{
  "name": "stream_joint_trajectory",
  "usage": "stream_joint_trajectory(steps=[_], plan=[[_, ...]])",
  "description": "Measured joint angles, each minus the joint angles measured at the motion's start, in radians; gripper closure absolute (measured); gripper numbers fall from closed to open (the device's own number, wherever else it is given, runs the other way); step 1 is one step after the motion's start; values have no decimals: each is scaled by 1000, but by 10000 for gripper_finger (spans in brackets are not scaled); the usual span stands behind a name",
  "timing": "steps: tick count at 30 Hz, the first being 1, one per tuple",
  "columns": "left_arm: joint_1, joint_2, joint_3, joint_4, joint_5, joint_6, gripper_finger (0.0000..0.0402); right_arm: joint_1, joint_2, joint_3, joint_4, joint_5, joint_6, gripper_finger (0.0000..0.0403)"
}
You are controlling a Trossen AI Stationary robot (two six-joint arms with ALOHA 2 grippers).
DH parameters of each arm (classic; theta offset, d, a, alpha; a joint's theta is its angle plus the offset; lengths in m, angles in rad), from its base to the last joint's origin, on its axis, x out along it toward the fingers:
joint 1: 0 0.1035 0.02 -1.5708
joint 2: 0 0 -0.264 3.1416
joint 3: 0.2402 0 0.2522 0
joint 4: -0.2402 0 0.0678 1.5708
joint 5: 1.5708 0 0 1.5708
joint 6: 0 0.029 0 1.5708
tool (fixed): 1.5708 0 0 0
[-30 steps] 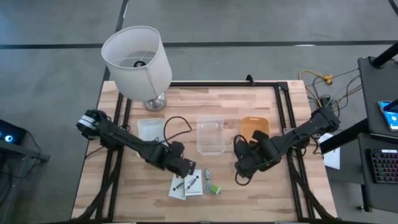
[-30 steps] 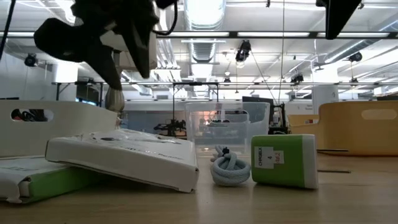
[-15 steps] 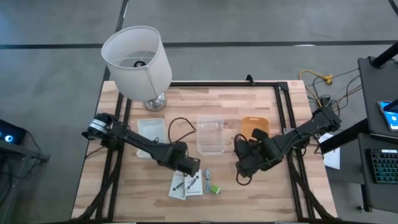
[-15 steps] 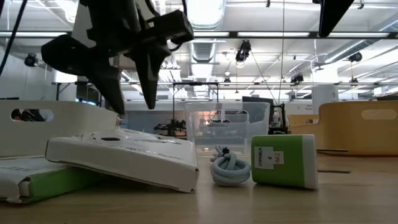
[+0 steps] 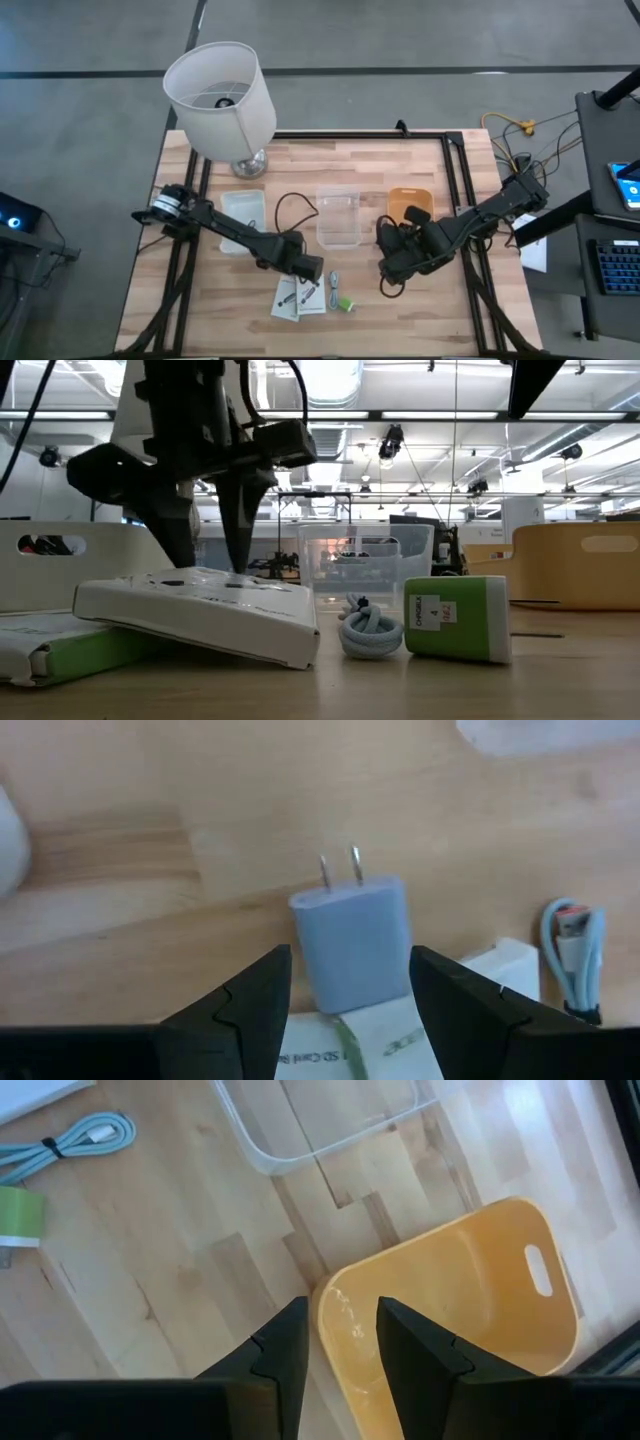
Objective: Pick and place items into bin
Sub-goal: Put the light blue charger adapter into the transparent bin
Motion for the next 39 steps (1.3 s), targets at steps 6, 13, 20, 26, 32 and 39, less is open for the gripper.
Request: stream_joint_trajectory(steps=[6, 13, 20, 26, 32, 39], plan=[[1, 31, -1, 51, 7, 0, 202, 0, 0, -2, 0, 0, -21, 297], [6, 39, -17, 55, 8, 0, 168, 0, 0, -2, 0, 3, -36, 298], [7, 39, -22, 61, 6, 36, 175, 0, 0, -2, 0, 3, -37, 300], [7, 37, -28, 65, -2, 37, 221, 0, 0, -3, 0, 2, -37, 303], [7, 36, -22, 61, -10, 59, 232, 0, 0, -3, 0, 2, -37, 301], [7, 13, 0, 69, -34, 61, 221, 0, 0, -3, 0, 1, -37, 305]])
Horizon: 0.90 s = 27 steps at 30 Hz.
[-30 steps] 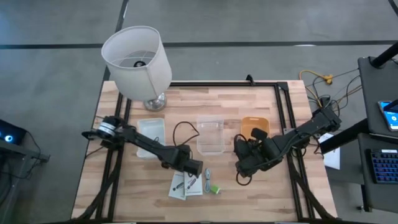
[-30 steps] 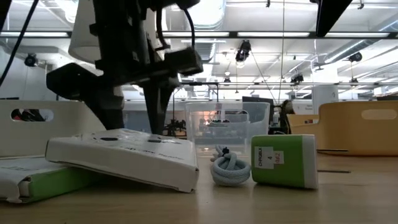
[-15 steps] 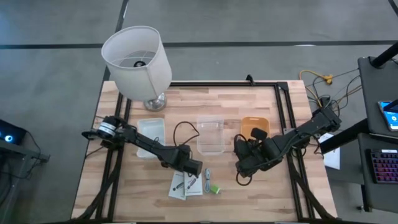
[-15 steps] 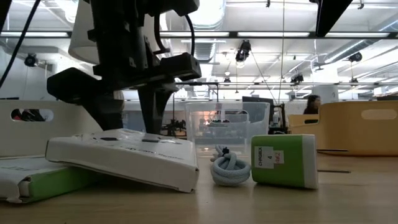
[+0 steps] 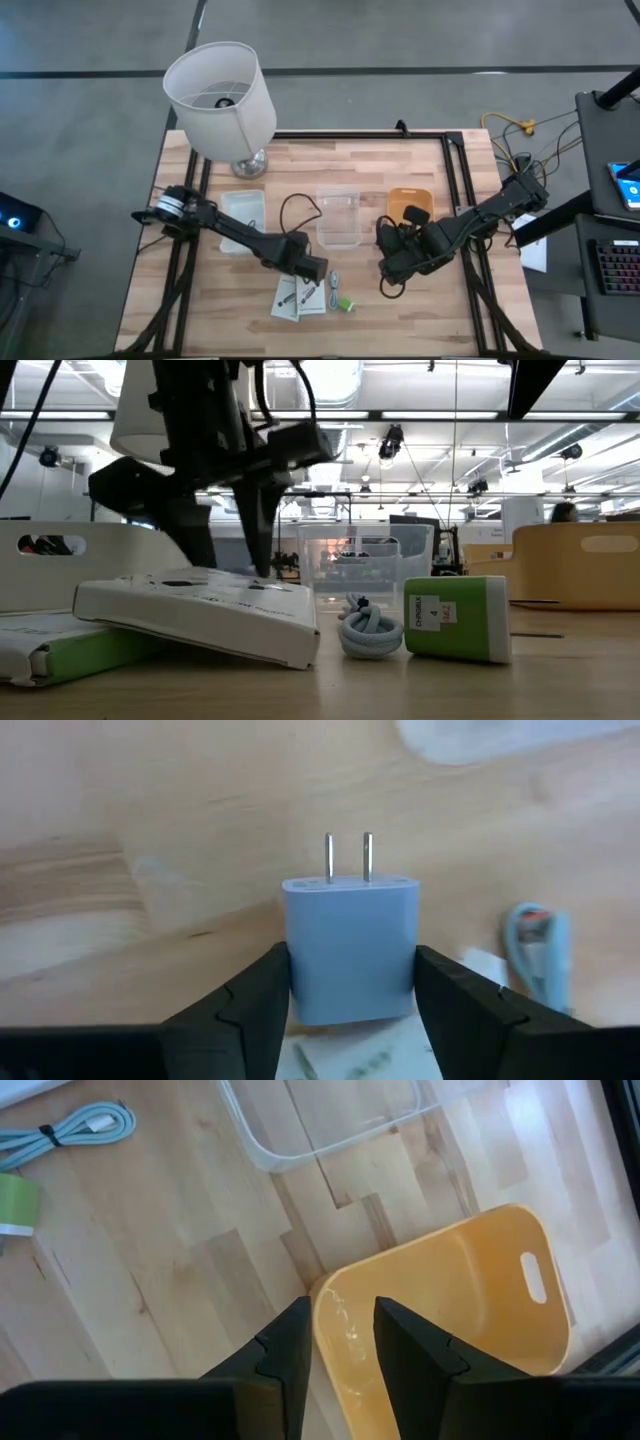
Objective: Pick and place items into bin
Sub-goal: Put the light blue charger adapter into the transparent bin
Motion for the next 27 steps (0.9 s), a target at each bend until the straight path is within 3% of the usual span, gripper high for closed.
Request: stream_joint_trajectory(steps=[11, 19, 27], plan=[[-1, -113, 56, -7, -198, 31, 220, 0, -14, 0, 24, 0, -14, 309], [8, -154, 150, 132, -371, 296, 219, 10, -113, 0, 26, 19, 35, 317], [131, -154, 177, 164, -389, 502, 219, 33, -244, 0, 26, 102, 144, 317]])
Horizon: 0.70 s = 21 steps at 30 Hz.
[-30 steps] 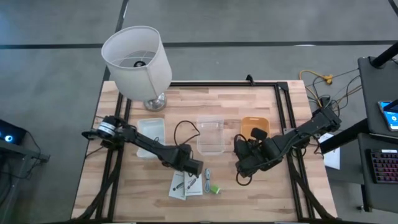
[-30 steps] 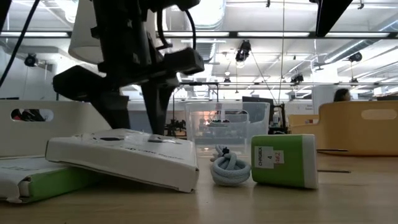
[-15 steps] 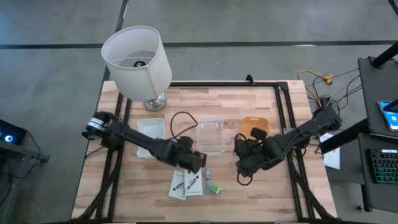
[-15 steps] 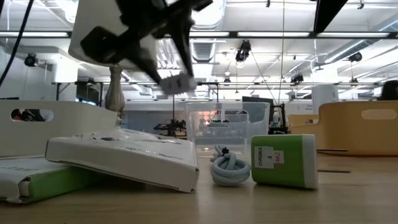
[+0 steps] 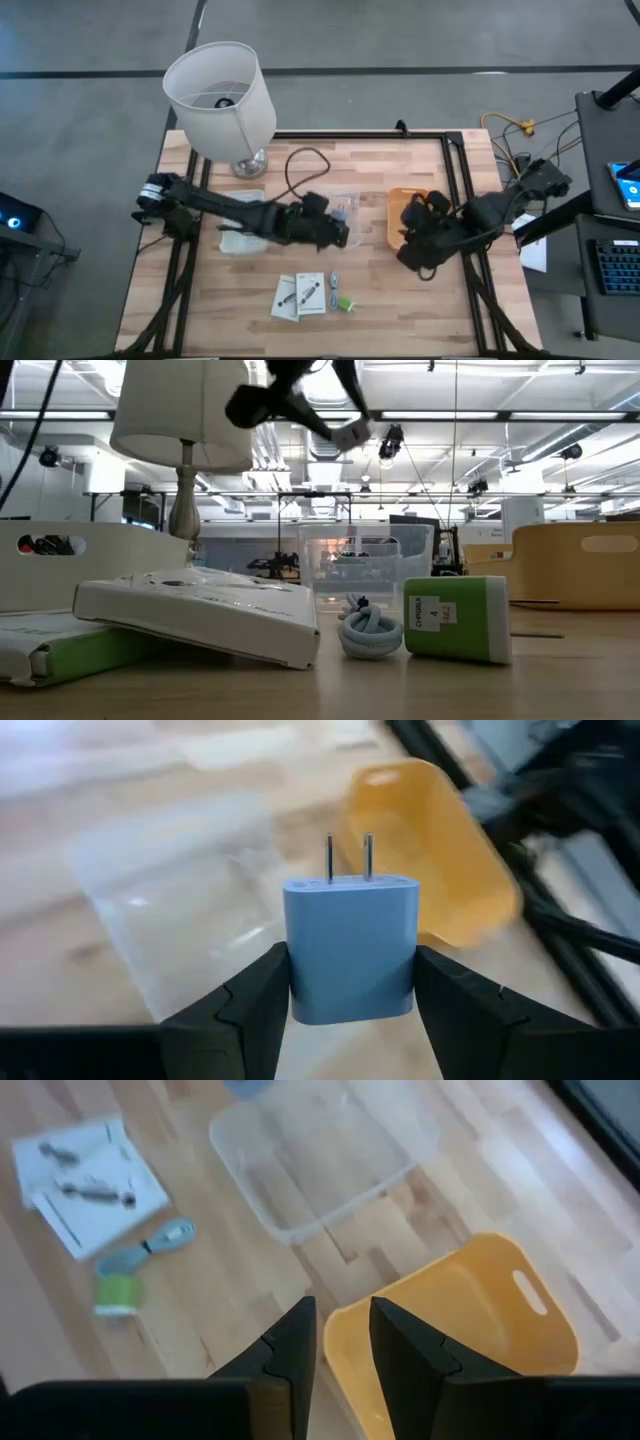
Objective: Pick and place items into bin
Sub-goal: Put the light blue charger adapter into the transparent bin
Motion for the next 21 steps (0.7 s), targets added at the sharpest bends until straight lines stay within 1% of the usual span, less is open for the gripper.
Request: stream_joint_trajectory(steps=[4, 9, 11, 15, 18, 21], plan=[[76, 0, 0, -9, 50, 70, 219, -1, -37, 0, 0, 5, 34, 317], [138, 26, -4, -49, 133, 104, 219, -1, -44, 0, 0, 8, 56, 317], [140, 45, -2, -17, 144, 118, 219, -1, -42, 0, -1, 10, 59, 318], [132, 70, -2, -16, 166, 105, 219, -1, -34, 0, 0, 13, 64, 317], [129, 94, -3, -58, 170, 81, 219, -1, -25, -2, 4, 18, 64, 315], [130, 125, -4, -51, 187, 66, 219, -1, -21, -2, 10, 23, 61, 314]])
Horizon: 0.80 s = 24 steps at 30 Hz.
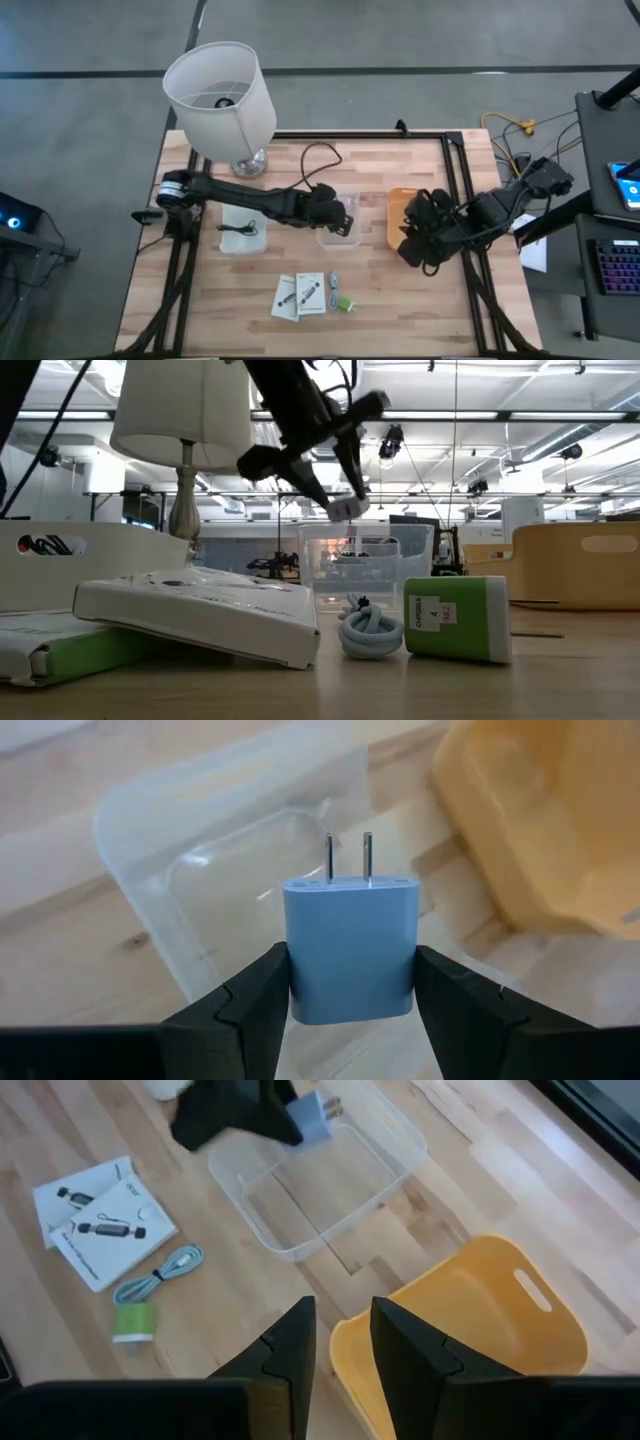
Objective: Pick and place items into bin
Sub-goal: Put the light blue charger adapter into the transparent bin, then put the green charger adapter into the transparent bin
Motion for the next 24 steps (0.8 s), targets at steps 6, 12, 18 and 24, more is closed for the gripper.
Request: stream_joint_trajectory(steps=[6, 12, 18, 24], plan=[[-7, 39, 0, 8, 28, -25, 219, -2, 12, -3, 6, 4, -2, 315], [-21, 40, 0, -27, 53, -26, 191, -2, 18, -4, 8, 4, -2, 308], [-27, 38, 0, -50, 53, -28, 143, -2, 20, -4, 15, 4, -2, 307], [-59, 10, 29, -40, 43, -12, 133, 11, 24, -4, 16, -32, -68, 303]])
